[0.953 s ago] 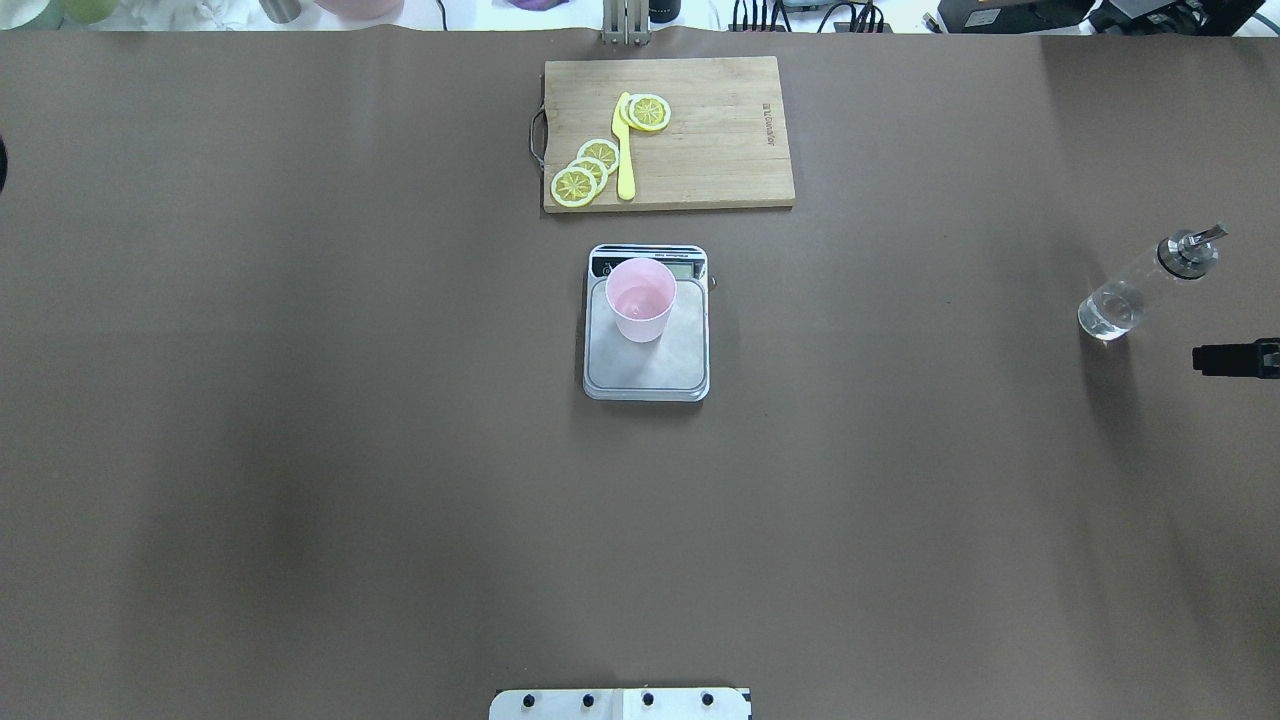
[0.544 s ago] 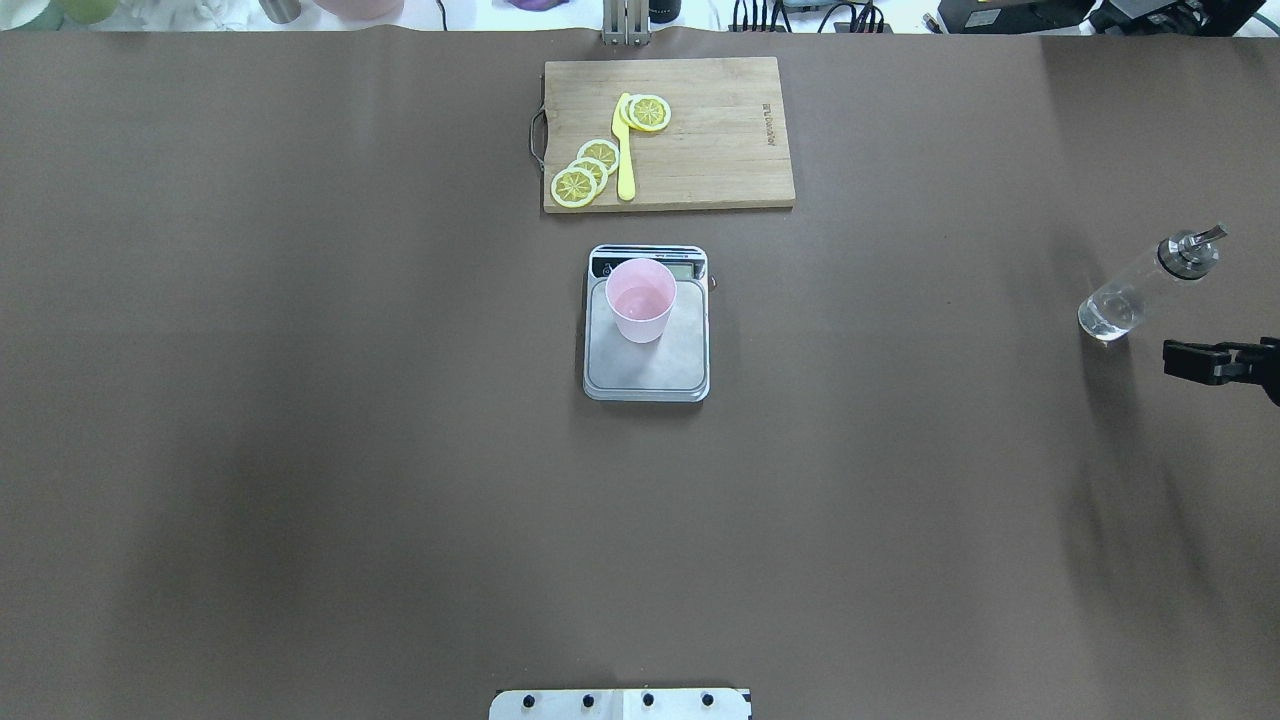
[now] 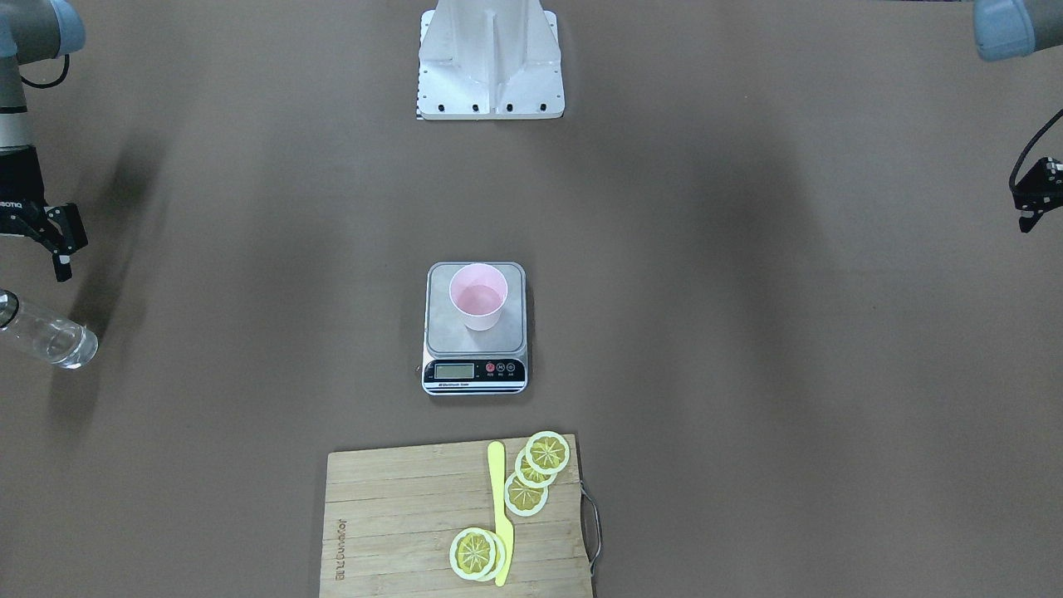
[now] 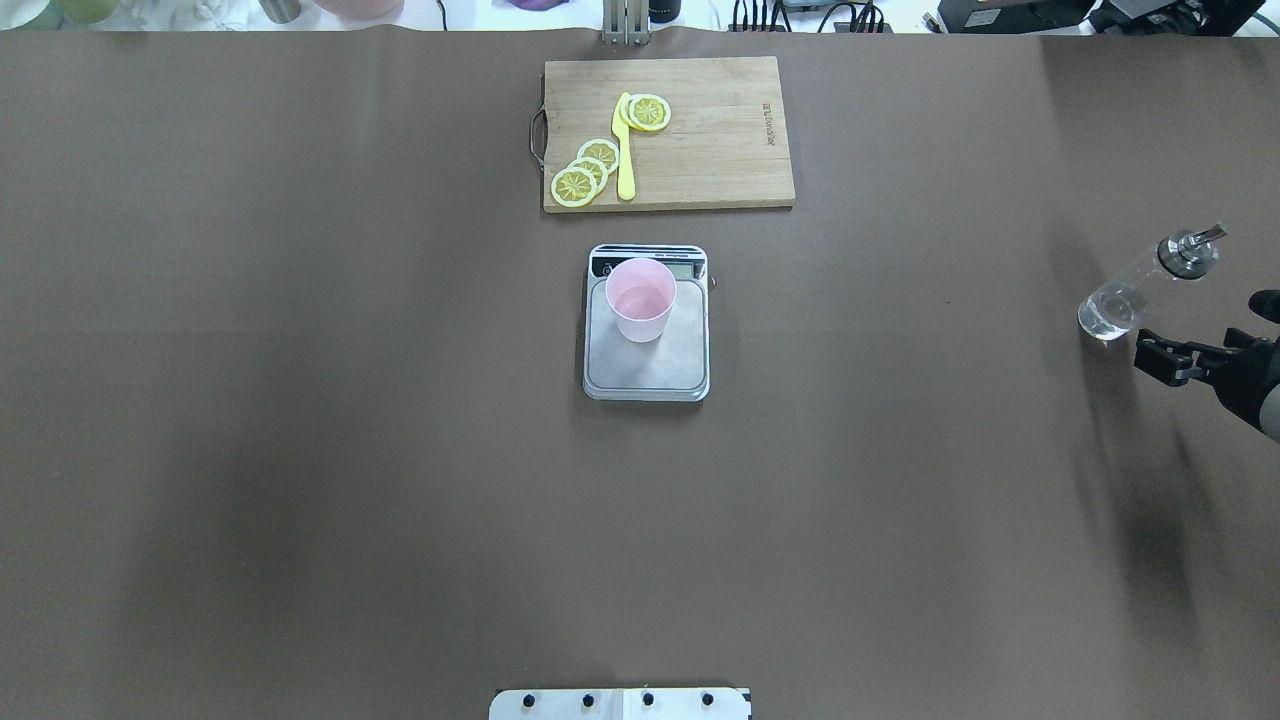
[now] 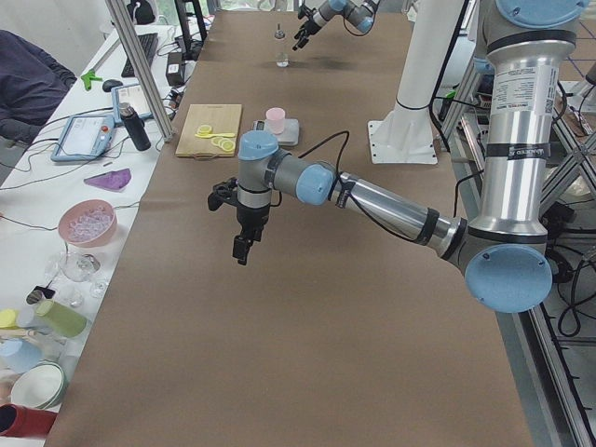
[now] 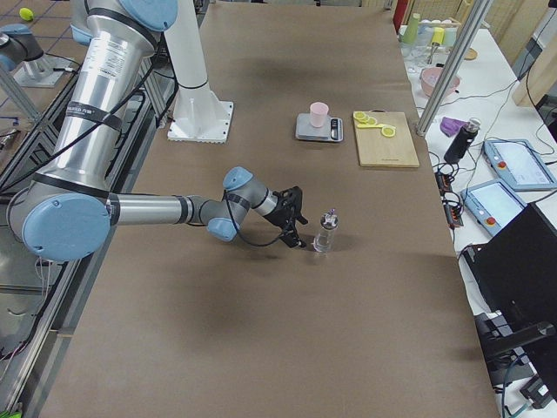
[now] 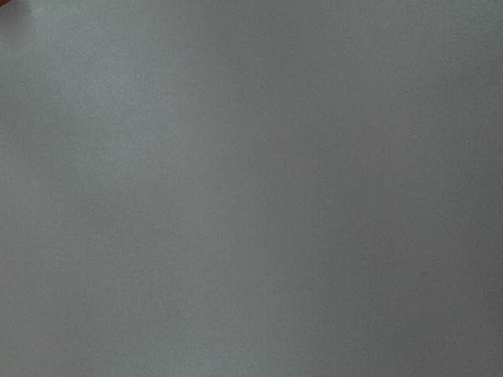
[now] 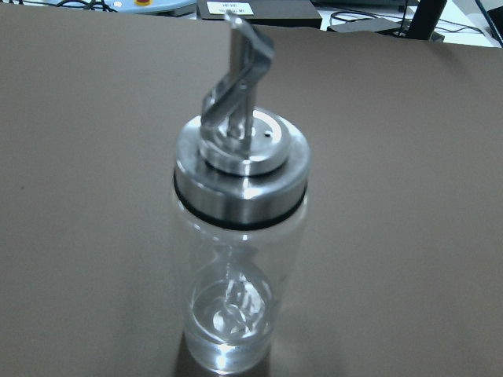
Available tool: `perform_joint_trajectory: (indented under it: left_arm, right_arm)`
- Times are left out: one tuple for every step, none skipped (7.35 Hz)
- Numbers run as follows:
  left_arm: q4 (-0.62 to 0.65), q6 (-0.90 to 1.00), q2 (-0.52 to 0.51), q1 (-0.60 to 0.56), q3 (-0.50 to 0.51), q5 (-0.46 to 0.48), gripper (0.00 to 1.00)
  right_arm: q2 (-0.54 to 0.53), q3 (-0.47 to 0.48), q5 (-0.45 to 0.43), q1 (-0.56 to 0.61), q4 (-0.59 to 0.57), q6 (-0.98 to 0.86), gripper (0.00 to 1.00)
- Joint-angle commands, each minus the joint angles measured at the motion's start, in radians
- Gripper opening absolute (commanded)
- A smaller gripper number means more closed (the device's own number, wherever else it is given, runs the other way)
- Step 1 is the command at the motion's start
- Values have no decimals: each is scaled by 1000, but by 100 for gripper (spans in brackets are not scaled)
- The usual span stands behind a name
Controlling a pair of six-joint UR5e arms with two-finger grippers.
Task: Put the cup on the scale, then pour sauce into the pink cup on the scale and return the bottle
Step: 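Move the right gripper to the glass dispenser bottle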
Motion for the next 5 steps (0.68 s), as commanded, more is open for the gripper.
perform_joint_trajectory:
  left_arm:
    - [0,0,-1,-1,-2,0,98]
    - [0,0,-1,-1,-2,0,98]
    - [0,0,-3,-1,0,0,98]
    - [0,0,-3,1,-2,0,98]
    - [0,0,-4,1,-3,-2,98]
  right_arm:
    - [70,-84,-164,-79,13,47,100]
    - [140,-185,-224,-99,83,53,100]
    - [188,-274,-232,-99,152,40,100]
    - [199,-282,-232,-99,157,36,100]
    - [198,-285,-249,-99,159,36,100]
